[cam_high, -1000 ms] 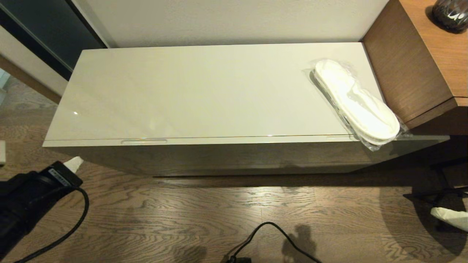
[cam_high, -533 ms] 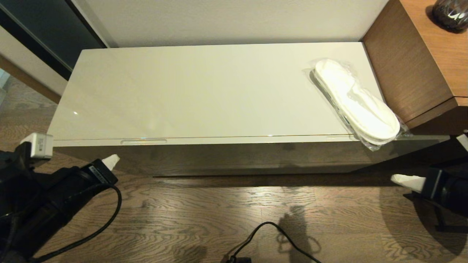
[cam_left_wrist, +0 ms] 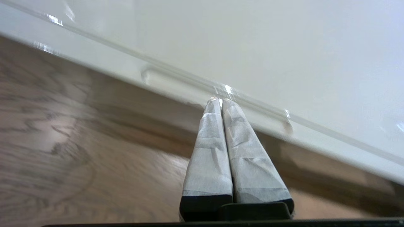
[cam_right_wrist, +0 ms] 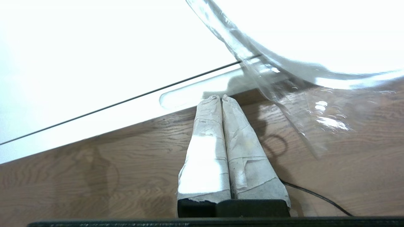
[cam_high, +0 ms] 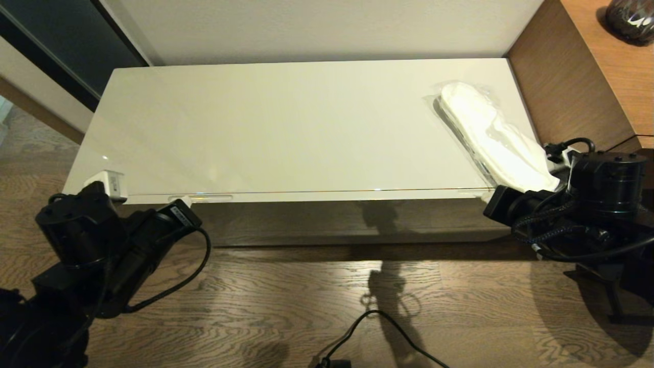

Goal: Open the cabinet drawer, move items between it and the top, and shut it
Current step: Open the drawer

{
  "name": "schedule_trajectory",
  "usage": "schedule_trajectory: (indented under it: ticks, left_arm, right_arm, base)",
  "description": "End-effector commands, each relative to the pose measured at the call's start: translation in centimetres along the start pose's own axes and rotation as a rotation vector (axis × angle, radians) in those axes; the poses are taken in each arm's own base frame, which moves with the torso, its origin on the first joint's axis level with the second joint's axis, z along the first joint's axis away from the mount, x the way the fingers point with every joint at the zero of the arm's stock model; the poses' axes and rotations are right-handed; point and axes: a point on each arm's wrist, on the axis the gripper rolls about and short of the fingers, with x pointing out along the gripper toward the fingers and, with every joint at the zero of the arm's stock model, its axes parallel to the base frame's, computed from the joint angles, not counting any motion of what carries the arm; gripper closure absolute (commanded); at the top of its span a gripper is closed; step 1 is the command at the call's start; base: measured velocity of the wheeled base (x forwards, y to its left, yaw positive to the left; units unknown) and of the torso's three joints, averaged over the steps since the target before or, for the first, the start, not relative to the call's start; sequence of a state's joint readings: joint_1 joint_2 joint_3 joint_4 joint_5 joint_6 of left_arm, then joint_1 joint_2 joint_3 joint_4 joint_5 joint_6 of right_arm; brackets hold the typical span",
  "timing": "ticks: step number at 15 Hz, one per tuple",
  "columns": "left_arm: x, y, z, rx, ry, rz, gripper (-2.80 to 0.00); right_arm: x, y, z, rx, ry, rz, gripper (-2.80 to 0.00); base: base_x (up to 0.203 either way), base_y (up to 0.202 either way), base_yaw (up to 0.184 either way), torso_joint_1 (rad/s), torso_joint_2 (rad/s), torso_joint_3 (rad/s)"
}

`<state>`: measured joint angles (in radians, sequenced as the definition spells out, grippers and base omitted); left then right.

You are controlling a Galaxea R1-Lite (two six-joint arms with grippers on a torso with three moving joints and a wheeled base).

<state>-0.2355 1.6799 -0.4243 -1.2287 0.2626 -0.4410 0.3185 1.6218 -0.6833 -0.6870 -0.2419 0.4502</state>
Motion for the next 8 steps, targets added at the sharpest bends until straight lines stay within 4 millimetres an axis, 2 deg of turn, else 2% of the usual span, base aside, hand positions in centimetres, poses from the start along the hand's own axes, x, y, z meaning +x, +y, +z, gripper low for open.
schedule_trajectory:
  ticks: [1, 5, 8]
  left_arm:
    - [1.8, 0.0, -0.7, 0.002, -0.001, 0.014, 0.00]
    - [1.9, -0.3, 0.3, 0.002, -0.032, -0.003, 0.00]
    - [0.5, -0.2, 0.8, 0.007, -0.007, -0.031, 0.00]
  right_arm:
    - [1.7, 0.5, -0.5, -0.006, 0.010, -0.008, 0.00]
    - [2.4, 0.7, -0.4, -0.007, 0.004, -0.012, 0.00]
    - [2.5, 0.6, -0.7, -0.007, 0.014, -0.019, 0.00]
  base:
    - [0.000, 0.000, 0.000, 0.000, 0.00, 0.000]
    - [0.000, 0.000, 0.000, 0.000, 0.00, 0.000]
    - [0.000, 0.000, 0.000, 0.000, 0.00, 0.000]
